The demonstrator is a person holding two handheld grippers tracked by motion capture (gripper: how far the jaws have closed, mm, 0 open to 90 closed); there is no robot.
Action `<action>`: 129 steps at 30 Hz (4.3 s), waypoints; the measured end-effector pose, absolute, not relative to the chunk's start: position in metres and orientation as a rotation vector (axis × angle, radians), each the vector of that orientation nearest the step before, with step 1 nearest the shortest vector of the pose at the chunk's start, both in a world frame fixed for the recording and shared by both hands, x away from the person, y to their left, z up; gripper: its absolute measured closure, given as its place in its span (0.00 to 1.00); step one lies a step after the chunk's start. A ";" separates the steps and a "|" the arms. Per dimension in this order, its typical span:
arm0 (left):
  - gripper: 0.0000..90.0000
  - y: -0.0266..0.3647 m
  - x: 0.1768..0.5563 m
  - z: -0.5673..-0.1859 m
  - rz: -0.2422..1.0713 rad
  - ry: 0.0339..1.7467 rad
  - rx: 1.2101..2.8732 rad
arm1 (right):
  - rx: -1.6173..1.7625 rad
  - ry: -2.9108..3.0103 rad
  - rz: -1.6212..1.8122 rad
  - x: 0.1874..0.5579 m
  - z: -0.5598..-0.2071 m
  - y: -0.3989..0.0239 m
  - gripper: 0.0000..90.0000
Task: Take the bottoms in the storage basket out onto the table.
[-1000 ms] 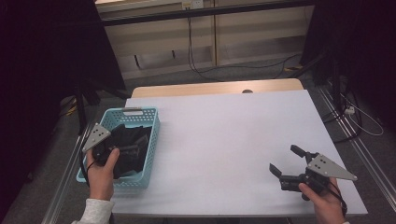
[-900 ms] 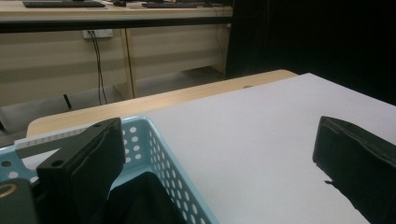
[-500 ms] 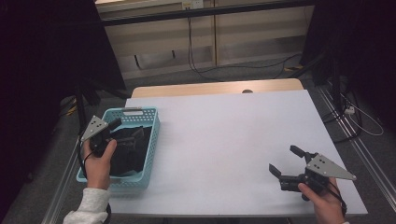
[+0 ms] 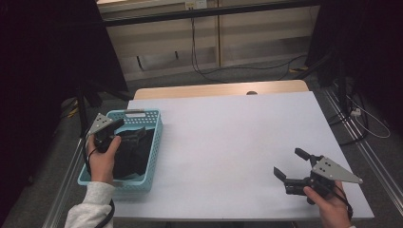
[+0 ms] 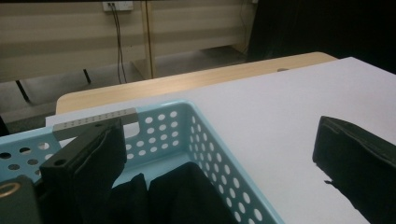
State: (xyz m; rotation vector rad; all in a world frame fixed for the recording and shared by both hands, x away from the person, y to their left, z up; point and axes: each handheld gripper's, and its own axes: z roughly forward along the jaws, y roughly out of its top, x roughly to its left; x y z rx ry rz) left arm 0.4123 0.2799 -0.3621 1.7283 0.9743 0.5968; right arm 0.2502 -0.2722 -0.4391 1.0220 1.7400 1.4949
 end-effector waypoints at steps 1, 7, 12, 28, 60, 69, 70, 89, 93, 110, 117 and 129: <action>0.03 0.280 0.414 -0.362 0.600 0.987 1.729 | 1.021 1.741 1.496 0.250 -0.439 -0.272 0.02; 0.03 0.283 0.425 -0.368 0.605 1.019 1.766 | 1.018 1.742 1.497 0.250 -0.439 -0.272 0.02; 0.03 0.282 0.431 -0.376 0.598 1.028 1.822 | 1.021 1.737 1.501 0.250 -0.439 -0.273 0.02; 0.04 0.291 0.444 -0.402 0.549 1.105 1.959 | 1.015 1.748 1.503 0.250 -0.439 -0.272 0.02; 0.00 0.313 0.448 -0.445 0.433 1.310 2.107 | 1.016 1.760 1.537 0.250 -0.439 -0.273 0.03; 0.00 0.310 0.447 -0.453 0.445 1.305 2.095 | 1.020 1.759 1.532 0.250 -0.440 -0.273 0.03; 0.00 0.310 0.447 -0.454 0.444 1.305 2.090 | 1.017 1.759 1.533 0.250 -0.439 -0.273 0.03; 0.07 0.296 0.453 -0.453 0.490 1.403 2.068 | 1.006 1.760 1.536 0.251 -0.438 -0.272 0.03; 0.17 0.294 0.455 -0.450 0.479 1.371 2.092 | 1.012 1.769 1.524 0.252 -0.439 -0.272 0.03; 0.81 0.286 0.465 -0.440 0.387 1.323 2.076 | 1.016 1.765 1.529 0.253 -0.439 -0.271 0.03; 0.84 0.289 0.477 -0.425 0.524 1.316 1.993 | 1.012 1.776 1.526 0.254 -0.439 -0.269 0.03; 0.27 0.304 0.465 -0.409 0.518 1.423 1.948 | 1.010 1.779 1.531 0.254 -0.439 -0.269 0.03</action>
